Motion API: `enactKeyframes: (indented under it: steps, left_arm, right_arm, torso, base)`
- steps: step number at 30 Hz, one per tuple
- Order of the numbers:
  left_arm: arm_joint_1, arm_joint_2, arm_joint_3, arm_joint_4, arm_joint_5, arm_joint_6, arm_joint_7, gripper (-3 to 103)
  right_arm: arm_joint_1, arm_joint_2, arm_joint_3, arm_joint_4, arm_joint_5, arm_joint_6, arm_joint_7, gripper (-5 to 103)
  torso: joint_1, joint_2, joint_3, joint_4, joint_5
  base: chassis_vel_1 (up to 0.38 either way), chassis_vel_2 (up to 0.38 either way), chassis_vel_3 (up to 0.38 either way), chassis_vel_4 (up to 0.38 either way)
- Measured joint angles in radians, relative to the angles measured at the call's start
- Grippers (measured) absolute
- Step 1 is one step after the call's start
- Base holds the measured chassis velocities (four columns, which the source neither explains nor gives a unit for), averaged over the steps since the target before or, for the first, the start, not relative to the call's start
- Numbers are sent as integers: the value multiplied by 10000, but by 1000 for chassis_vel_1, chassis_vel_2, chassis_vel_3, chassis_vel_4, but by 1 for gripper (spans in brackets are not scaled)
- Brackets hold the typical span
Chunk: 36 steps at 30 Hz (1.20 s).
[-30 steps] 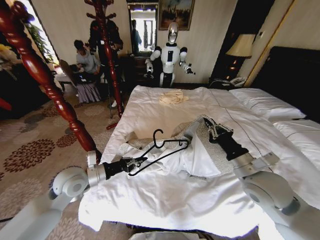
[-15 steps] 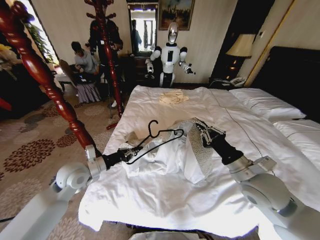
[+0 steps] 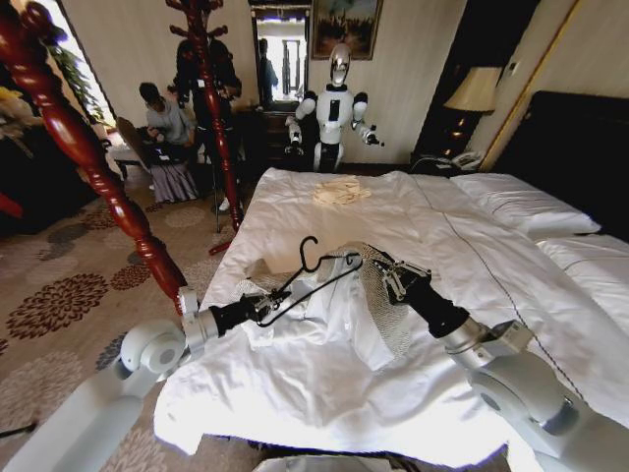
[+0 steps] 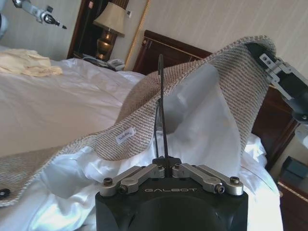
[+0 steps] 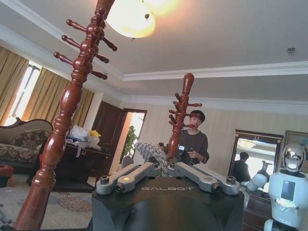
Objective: Pick up the clothes from the bed and hang them on the clothes hanger.
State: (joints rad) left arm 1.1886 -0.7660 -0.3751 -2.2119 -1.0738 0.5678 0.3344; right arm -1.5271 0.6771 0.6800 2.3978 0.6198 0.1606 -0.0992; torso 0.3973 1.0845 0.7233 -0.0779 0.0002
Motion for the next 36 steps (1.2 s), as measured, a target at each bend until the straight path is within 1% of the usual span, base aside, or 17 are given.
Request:
enactKeyframes:
  steps: [4,7,11,14,16,17,20,25,29,36]
  left_arm:
    - [40,-118,75,-121,-284,125,8,2]
    - [78,-158,-62,-244,-571,150,61,2]
    - [57,-163,-166,-208,-669,140,81,2]
    - [-192,-362,-55,183,-600,49,66,2]
    - [-227,-399,-24,238,-581,45,65,2]
    - [-380,-543,115,441,-515,44,61,2]
    - [-683,-784,417,776,-395,56,56,2]
    - [-828,-945,769,1013,-227,88,17,2]
    - [-984,-1129,1166,1250,64,89,58,2]
    - [-1621,-1420,1412,1505,-122,62,-3,2]
  right_arm:
    - [14,39,22,-105,-11,15,41,1]
    - [54,89,24,-220,-40,18,155,1]
    - [78,100,23,-241,-40,23,179,1]
    - [40,103,-19,-153,1,130,-84,1]
    - [32,103,-23,-145,5,154,-136,1]
    - [-1,97,-29,-132,25,258,-364,1]
    - [-49,69,-11,-98,130,452,-698,1]
    - [-40,63,18,-96,210,635,-916,1]
    - [-8,83,17,-177,256,831,-1166,1]
    - [-107,143,-126,-272,29,981,-1437,1]
  torso:
    - [0,0,0,-2,0]
    - [0,0,0,-2,1]
    - [0,0,0,-1,1]
    - [0,0,0,-1,0]
    - [1,0,0,-1,0]
    - [0,0,0,-2,-1]
    - [0,0,0,-2,-1]
    - [0,0,0,-3,0]
    - [0,0,1,0,0]
    - [0,0,1,-3,1]
  base:
    - [0,0,0,0]
    - [0,0,0,0]
    - [0,0,0,0]
    - [0,0,0,0]
    - [0,0,0,0]
    - [0,0,0,0]
    - [0,0,0,0]
    - [0,0,0,0]
    - [0,0,0,0]
    - [0,0,0,0]
